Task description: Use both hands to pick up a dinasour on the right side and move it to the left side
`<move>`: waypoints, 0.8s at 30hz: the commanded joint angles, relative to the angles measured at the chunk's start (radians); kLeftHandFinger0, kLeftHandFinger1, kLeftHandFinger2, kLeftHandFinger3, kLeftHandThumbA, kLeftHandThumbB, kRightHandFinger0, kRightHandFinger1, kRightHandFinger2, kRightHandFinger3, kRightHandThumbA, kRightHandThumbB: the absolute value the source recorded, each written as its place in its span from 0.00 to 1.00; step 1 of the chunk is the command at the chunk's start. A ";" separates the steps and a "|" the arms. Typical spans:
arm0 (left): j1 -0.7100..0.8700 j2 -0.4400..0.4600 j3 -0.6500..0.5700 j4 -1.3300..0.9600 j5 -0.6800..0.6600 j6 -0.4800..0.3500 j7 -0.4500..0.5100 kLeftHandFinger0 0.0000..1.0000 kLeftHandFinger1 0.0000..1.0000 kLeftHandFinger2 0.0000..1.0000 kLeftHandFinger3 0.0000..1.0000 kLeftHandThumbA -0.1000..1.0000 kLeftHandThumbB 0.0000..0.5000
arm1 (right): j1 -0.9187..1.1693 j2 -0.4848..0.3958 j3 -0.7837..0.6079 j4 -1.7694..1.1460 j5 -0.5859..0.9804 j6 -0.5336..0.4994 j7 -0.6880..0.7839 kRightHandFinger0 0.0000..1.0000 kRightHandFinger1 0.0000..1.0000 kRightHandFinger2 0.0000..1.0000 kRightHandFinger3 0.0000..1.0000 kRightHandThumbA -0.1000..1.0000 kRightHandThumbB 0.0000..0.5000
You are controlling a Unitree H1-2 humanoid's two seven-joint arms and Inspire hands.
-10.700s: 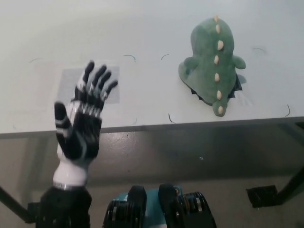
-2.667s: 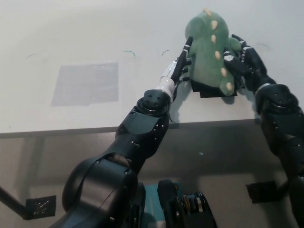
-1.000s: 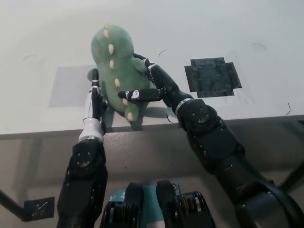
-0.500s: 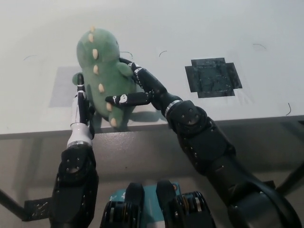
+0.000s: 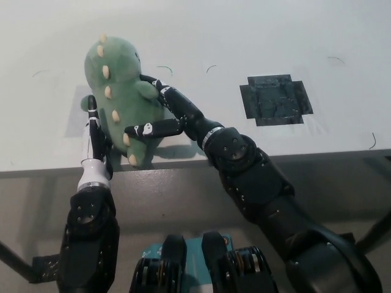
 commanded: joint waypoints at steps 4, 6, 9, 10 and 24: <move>-0.016 0.039 0.005 -0.005 -0.067 -0.085 -0.101 1.00 1.00 1.00 1.00 1.00 0.84 | -0.035 -0.012 -0.036 -0.048 0.020 -0.008 0.050 1.00 1.00 1.00 1.00 1.00 0.30; -0.013 0.043 0.008 -0.003 -0.077 -0.089 -0.111 1.00 1.00 1.00 1.00 1.00 0.84 | -0.034 -0.017 -0.040 -0.055 0.016 -0.006 0.055 1.00 1.00 1.00 1.00 1.00 0.29; -0.004 0.053 0.023 -0.003 -0.111 -0.091 -0.138 1.00 1.00 1.00 1.00 1.00 0.84 | -0.029 -0.049 -0.056 -0.073 0.018 -0.001 0.069 1.00 1.00 1.00 1.00 1.00 0.28; 0.000 0.056 0.028 -0.008 -0.119 -0.090 -0.144 1.00 1.00 1.00 1.00 1.00 0.86 | -0.028 -0.059 -0.061 -0.076 0.021 -0.004 0.077 1.00 1.00 1.00 1.00 1.00 0.31; 0.050 0.109 0.093 0.014 -0.152 -0.148 -0.154 1.00 1.00 1.00 1.00 1.00 0.82 | 0.047 -0.299 -0.175 -0.268 0.080 -0.025 0.159 1.00 1.00 1.00 1.00 1.00 0.25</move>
